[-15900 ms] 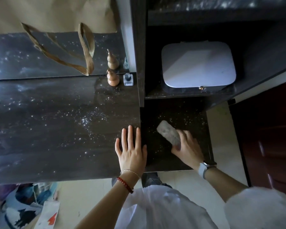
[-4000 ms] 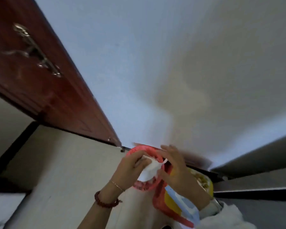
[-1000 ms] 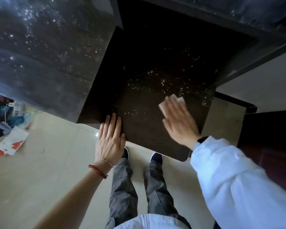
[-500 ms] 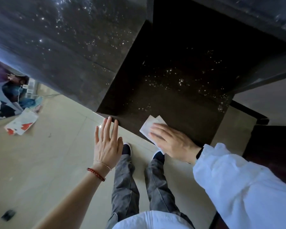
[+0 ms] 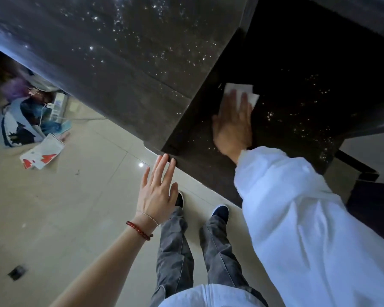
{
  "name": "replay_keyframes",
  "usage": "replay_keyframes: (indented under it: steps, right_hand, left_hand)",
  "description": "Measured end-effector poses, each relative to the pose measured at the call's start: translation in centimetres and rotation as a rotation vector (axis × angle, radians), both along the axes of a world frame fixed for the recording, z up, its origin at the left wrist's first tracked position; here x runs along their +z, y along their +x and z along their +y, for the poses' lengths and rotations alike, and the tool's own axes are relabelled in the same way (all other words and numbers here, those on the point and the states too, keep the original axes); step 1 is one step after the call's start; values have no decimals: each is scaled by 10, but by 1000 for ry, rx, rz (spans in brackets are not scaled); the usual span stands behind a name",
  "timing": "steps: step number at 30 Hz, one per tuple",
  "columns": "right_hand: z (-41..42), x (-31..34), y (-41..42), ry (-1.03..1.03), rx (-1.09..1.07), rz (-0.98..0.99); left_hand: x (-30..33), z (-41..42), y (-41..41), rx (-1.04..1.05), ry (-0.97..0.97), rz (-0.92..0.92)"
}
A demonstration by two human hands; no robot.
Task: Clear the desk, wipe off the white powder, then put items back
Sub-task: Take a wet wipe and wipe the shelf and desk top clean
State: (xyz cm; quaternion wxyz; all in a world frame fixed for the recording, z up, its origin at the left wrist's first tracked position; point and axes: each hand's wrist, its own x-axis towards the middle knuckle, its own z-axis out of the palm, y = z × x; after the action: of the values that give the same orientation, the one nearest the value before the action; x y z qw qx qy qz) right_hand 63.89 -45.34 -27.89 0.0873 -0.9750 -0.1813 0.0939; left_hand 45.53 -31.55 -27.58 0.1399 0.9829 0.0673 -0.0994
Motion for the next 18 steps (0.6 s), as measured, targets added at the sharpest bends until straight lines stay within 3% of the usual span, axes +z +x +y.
replay_keyframes:
  steps: [2, 6, 9, 11, 16, 18]
  right_hand:
    - [15, -1, -27, -29, 157, -43]
    - [-10, 5, -104, -7, 598, 55]
    - [-35, 7, -105, -34, 852, 42]
    - [-39, 4, -82, -17, 790, 41]
    - [-40, 3, -30, -14, 121, 45]
    - [-31, 2, -58, -46, 78, -7]
  left_hand:
    - [-1, 5, -1, -13, -21, -17]
    - [-3, 10, -1, 9, -39, -14]
    - [-3, 7, -1, 10, 1, 29]
    - [-2, 5, -1, 19, -5, 44]
    - [0, 3, -1, 40, -3, 89]
    - [2, 3, -1, 45, -16, 95]
